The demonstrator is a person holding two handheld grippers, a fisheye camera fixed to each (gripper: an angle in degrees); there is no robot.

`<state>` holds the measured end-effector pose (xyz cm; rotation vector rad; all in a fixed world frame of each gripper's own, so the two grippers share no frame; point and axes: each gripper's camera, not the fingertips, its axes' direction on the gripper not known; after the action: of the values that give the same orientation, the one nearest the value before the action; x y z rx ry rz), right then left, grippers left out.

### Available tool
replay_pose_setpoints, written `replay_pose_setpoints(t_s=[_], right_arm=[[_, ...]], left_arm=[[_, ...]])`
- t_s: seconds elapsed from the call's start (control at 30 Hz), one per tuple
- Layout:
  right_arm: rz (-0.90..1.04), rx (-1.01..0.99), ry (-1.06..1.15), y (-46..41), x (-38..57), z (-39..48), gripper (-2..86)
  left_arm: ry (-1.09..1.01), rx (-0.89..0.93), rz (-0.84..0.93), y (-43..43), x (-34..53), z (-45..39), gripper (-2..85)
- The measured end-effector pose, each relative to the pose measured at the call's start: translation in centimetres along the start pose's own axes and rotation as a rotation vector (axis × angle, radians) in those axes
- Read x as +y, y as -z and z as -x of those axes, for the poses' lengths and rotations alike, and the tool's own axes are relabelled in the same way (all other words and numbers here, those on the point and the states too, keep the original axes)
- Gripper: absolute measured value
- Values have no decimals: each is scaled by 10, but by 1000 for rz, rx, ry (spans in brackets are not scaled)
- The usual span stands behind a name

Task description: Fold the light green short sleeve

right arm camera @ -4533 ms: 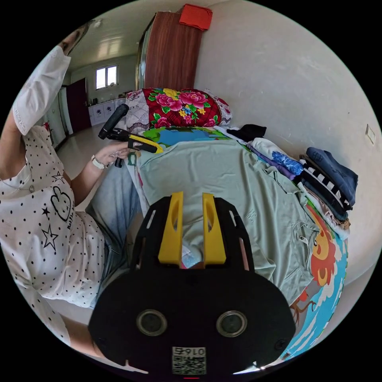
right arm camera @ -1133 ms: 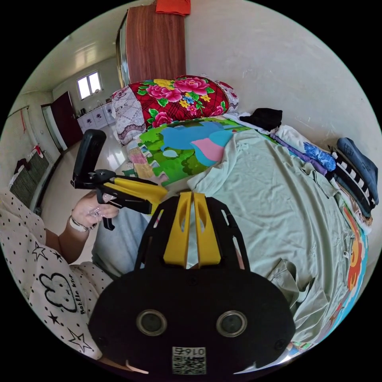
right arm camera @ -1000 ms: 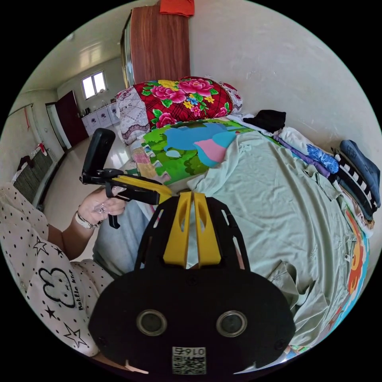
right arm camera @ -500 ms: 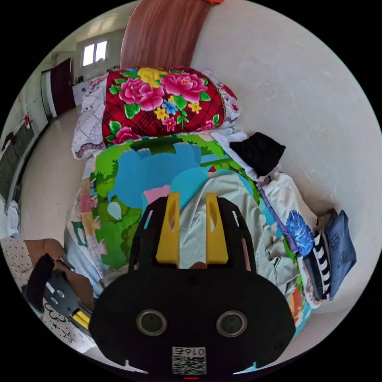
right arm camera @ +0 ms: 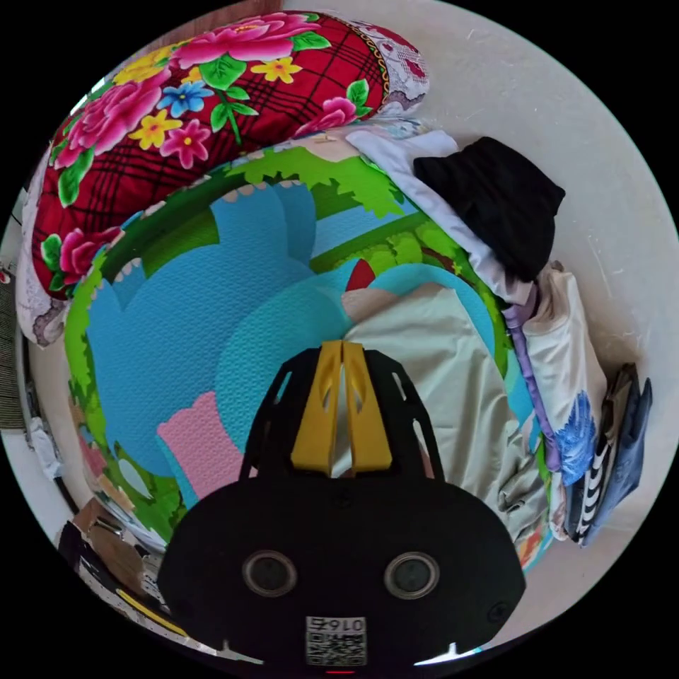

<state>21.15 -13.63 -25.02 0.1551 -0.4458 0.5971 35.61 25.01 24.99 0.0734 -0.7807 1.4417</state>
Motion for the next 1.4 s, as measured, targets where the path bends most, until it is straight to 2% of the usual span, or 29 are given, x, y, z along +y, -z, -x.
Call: replay_pose_setpoints(t_s=[0.1,0.17,0.27,0.33,0.4,0.47,0.53,0.67,0.73,0.97,1.07,1.23,1.4], right_arm=[[-69,-94,-14,8,2,-29,2],[-215,-253,-101,30,20,-78,-1],[-247,-304,-217,33,57,-145,-2],[-185,-257,-259,20,83,-177,-2],[-34,-147,-308,-6,105,-200,0],[106,82,-394,-34,127,-216,5],[70,161,-369,-38,130,-211,14],[-111,128,-228,-30,101,-171,84],[-131,144,-168,-33,81,-150,95],[-96,152,-156,-80,15,-117,106],[-48,262,-142,-102,1,-113,99],[-58,224,-211,-118,-11,-121,100],[-8,290,-222,-134,-19,-125,92]], left_arm=[[-39,39,-32,13,4,-9,-10],[-55,87,-54,17,6,-12,-10],[-70,154,-51,10,6,-15,-10],[-76,160,-19,-3,4,-18,-10],[-101,176,45,-25,-2,-25,-10],[-119,186,82,-41,-6,-31,-10],[-128,193,110,-56,-9,-34,-10],[-100,238,159,-84,-13,-29,-10],[-90,251,175,-93,-14,-28,-10],[-106,283,206,-110,-19,-34,-10],[-117,282,214,-111,-22,-36,-10],[-128,296,197,-104,-31,-37,-10],[-134,293,194,-93,-39,-35,-10]])
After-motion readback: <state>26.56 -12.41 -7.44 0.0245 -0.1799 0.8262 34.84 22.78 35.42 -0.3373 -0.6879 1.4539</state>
